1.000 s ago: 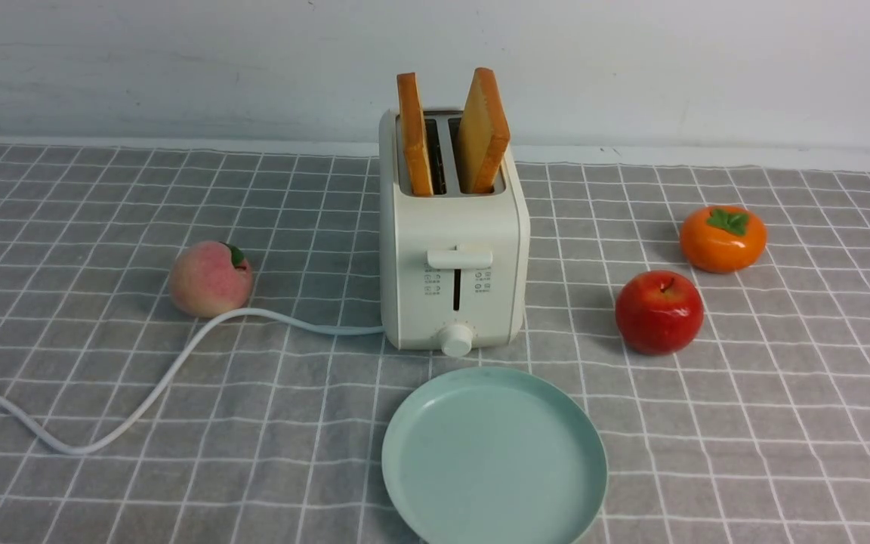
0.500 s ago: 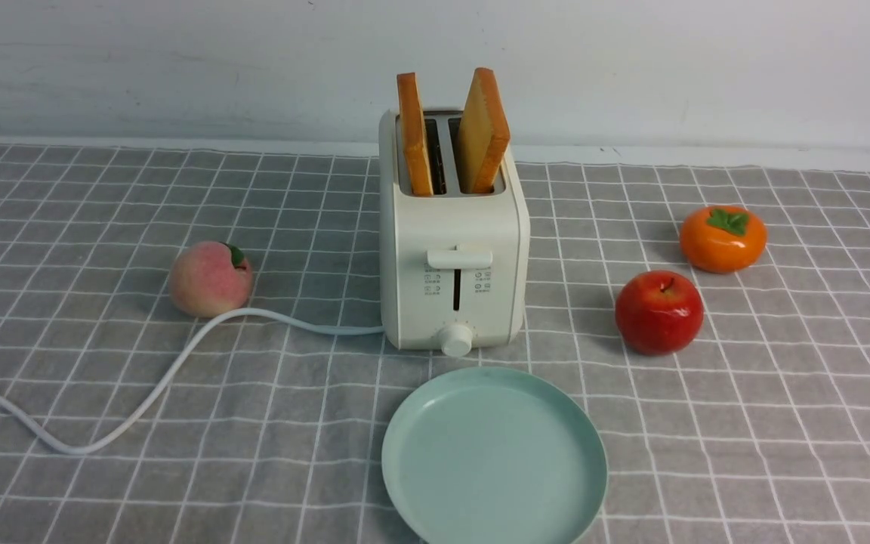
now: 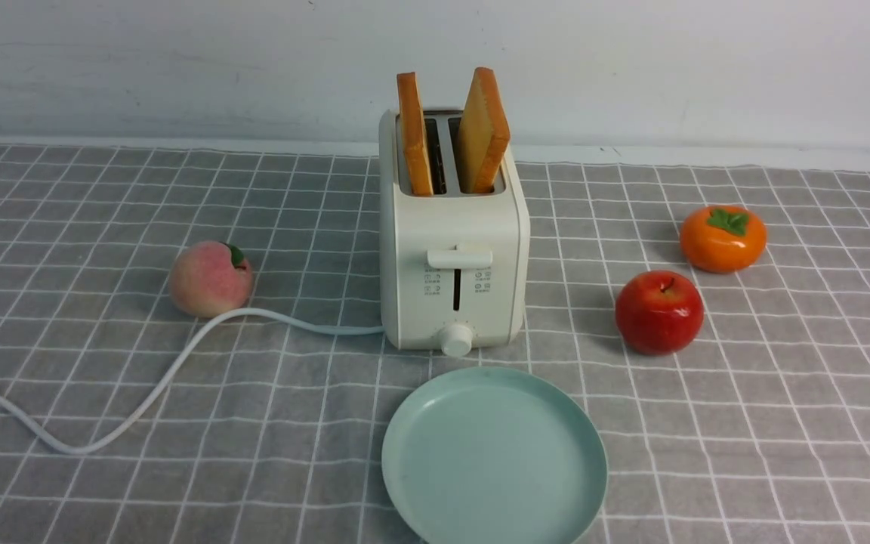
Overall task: Take toasted bread from bread machine on grey coffee table place on plate.
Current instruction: 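Grasp the toast slice in the toaster and pull it up out of the slot with the right gripper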
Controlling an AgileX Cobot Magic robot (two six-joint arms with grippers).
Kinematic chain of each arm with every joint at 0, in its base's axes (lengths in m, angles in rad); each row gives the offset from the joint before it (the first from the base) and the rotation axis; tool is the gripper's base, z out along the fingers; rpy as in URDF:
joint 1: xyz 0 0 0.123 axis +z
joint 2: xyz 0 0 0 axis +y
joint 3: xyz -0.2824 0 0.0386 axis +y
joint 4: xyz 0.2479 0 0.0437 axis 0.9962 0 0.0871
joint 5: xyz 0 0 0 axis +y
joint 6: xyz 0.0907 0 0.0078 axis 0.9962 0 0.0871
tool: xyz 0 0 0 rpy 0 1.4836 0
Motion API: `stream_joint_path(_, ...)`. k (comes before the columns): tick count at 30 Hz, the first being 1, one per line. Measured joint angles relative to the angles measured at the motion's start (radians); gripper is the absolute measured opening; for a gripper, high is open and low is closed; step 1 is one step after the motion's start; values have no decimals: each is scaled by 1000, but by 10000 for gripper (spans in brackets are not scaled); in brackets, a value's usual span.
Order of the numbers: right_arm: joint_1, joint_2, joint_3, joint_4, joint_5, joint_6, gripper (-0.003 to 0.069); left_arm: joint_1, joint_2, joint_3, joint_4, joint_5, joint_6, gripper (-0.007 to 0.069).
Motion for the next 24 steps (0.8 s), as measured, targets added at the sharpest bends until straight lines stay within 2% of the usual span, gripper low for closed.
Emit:
stream_joint_path(4,0,15,0,29,29,0,239,0,0,0,-28,-121,-115,238)
stream_joint_path(6,1,21,0,88,89,-7,239,0,0,0,-91,-257,-310,238)
stream_joint_path(7,1,21,0,99,93,-9,239,0,0,0,-96,-266,-325,238)
stream_joint_path(8,1,21,0,142,128,-39,239,0,0,0,-132,-326,-437,238)
stream_joint_path(9,1,21,0,161,146,-57,239,0,0,0,-153,-348,-484,238)
stream_joint_path(13,1,21,0,261,217,-227,239,0,0,-48,-201,-347,-595,238)
stream_joint_path(17,1,21,0,361,253,-366,239,0,11,-202,-214,-230,-596,238)
stream_joint_path(19,1,21,0,419,268,-446,239,0,86,-359,-213,-54,-596,238)
stream_joint_path(20,1,21,0,419,268,-446,239,0,95,-372,-213,-37,-596,238)
stream_joint_path(21,1,21,0,443,270,-484,239,0,182,-480,-213,108,-596,238)
stream_joint_path(23,1,21,0,449,271,-505,239,0,247,-548,-213,244,-596,238)
stream_joint_path(24,1,21,0,450,271,-516,239,0,325,-620,-213,374,-596,238)
